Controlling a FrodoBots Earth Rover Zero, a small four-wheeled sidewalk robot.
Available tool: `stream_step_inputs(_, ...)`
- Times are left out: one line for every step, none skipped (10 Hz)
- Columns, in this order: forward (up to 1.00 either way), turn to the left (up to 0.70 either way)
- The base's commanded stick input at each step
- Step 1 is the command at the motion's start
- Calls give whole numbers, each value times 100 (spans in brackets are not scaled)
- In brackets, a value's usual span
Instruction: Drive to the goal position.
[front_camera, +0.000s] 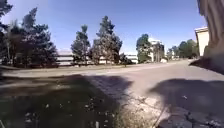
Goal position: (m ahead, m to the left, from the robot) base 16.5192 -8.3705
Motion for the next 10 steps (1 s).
stream_step_inputs(70,-14)
stream_step_inputs(70,-14)
stream_step_inputs(70,-14)
stream_step_inputs(70,-14)
stream_step_inputs(70,-14)
stream_step_inputs(70,-14)
stream_step_inputs(70,-14)
stream_step_inputs(70,-14)
stream_step_inputs(70,-14)
stream_step_inputs(70,-14)
